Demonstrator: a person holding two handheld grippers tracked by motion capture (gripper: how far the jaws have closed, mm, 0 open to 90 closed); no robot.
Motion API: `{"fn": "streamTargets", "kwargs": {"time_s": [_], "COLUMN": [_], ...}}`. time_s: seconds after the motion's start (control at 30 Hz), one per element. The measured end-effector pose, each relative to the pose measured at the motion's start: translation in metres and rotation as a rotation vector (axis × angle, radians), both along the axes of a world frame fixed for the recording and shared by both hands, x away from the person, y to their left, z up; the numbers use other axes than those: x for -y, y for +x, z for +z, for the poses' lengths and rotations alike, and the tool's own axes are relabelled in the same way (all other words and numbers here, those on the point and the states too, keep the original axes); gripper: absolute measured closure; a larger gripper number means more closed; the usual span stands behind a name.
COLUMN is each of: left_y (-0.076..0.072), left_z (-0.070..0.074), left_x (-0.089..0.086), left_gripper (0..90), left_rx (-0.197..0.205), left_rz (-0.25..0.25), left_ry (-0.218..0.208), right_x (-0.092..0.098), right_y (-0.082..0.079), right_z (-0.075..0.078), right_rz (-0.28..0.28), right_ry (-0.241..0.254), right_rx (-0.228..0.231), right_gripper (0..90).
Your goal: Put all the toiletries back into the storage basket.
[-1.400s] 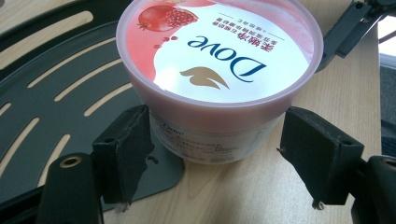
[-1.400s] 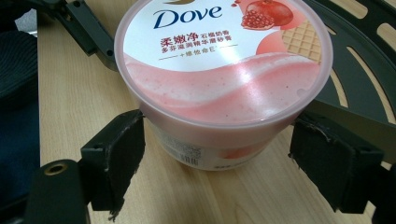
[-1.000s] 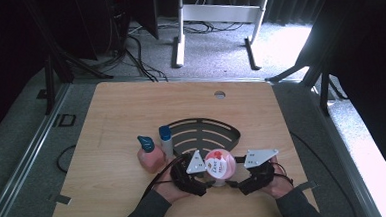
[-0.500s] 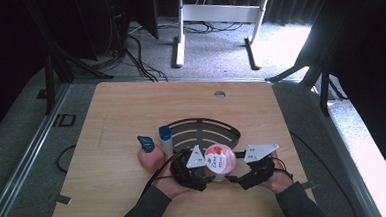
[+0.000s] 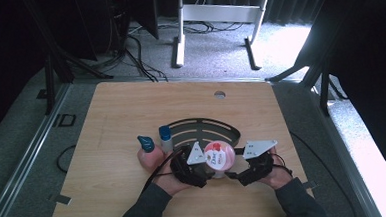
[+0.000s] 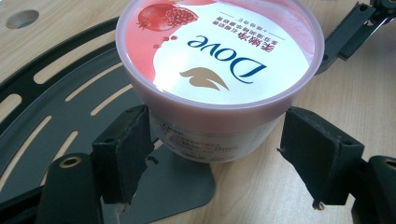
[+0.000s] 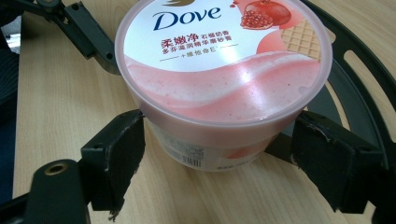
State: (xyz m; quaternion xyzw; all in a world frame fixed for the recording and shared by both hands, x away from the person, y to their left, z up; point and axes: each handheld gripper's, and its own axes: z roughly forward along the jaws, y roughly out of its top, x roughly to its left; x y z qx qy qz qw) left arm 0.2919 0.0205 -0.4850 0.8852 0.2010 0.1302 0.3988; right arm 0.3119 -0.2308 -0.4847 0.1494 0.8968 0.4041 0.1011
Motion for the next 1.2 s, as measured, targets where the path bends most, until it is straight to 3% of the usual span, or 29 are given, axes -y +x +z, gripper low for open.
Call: {"fn": "streamTargets", "kwargs": {"time_s": [0.37,0.67,1.2], "left_y": [0.006,0.013,0.026], "left_z": [0.003,0.003,0.008], "left_x": [0.003,0.002,0.007], "left_gripper": [25.3,25.3,25.3], "left_rx": [-0.003,-0.019,-0.013], "left_rz": [0.013,0.024,0.040], "left_ry": [0.013,-0.001,-0.011], "right_x": [0.001,0.000,0.004], "right_y": [0.008,0.016,0.031], "right_z": [0.003,0.005,0.009], "right_rz": [0.007,0.010,0.010], "right_ry": [-0.007,-0.011,-0.006], "right_rx": [-0.003,-0.001,-0.003], "right_gripper": [18.1,18.1,18.1]}}
